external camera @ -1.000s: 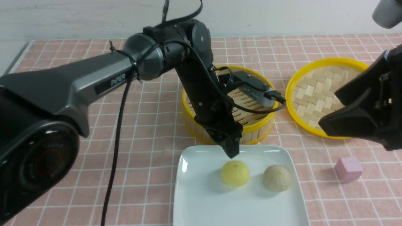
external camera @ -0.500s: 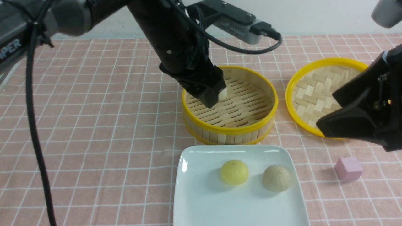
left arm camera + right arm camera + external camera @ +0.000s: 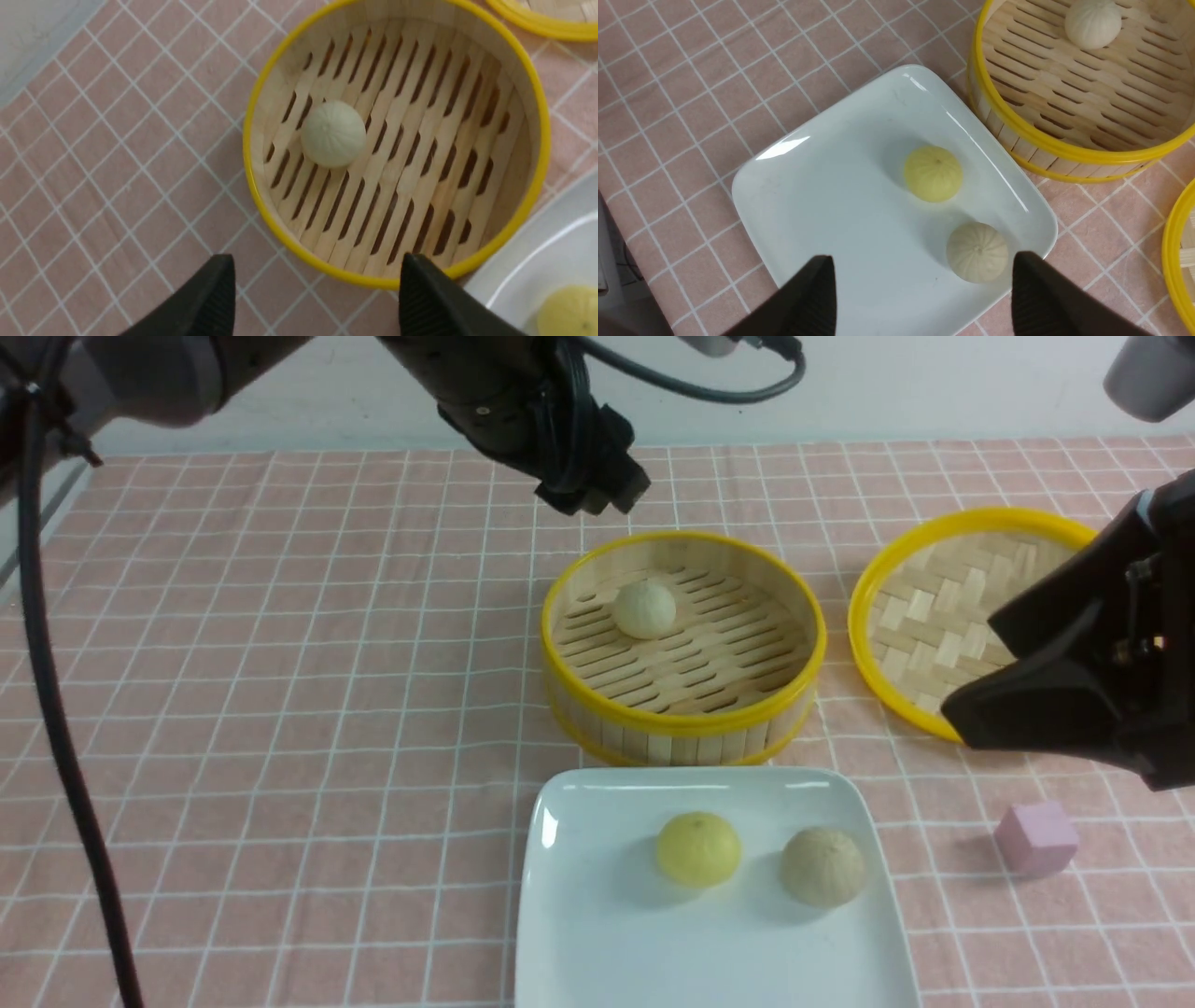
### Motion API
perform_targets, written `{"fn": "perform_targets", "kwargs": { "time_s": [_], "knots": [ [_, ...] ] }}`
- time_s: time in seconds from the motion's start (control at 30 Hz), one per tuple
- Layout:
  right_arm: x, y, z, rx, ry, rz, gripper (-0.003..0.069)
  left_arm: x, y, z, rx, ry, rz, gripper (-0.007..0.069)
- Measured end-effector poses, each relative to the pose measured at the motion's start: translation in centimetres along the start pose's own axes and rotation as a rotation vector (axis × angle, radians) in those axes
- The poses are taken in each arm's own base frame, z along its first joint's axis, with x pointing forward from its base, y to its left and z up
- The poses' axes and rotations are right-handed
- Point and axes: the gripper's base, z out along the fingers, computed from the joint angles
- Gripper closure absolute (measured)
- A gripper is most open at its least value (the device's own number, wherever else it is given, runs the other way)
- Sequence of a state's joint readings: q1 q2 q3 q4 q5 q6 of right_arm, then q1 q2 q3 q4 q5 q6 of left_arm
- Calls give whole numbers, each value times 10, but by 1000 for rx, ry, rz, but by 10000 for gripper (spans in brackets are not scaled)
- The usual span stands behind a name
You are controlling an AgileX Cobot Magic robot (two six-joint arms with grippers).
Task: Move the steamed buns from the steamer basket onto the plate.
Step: Use the left arm to grab the steamed stuffed bun that is closest to it
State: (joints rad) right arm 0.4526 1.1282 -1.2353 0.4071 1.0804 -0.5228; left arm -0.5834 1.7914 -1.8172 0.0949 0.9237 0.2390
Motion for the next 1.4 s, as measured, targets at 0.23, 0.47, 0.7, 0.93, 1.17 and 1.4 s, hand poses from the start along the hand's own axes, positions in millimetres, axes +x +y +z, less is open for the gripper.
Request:
{"fn": "perform_targets", "kwargs": {
  "time_s": [0.23,0.47,0.7,0.93,1.17,1.4],
  "knots": [
    [1,0,0,-5,8,0,164,9,-10,66,32,49,-6,214],
    [1,1,0,-7,7,4,164,25,-6,105,93,102,-89,221],
    [1,1,0,-7,7,6,164,31,9,104,98,118,-120,224],
    [1,1,0,-7,7,18,164,23,5,104,163,30,-97,224],
    [1,1,0,-10,11,24,164,23,-3,124,219,-35,-71,225],
    [2,2,0,-17,24,26,164,36,-6,164,197,-28,-65,225]
  ]
}}
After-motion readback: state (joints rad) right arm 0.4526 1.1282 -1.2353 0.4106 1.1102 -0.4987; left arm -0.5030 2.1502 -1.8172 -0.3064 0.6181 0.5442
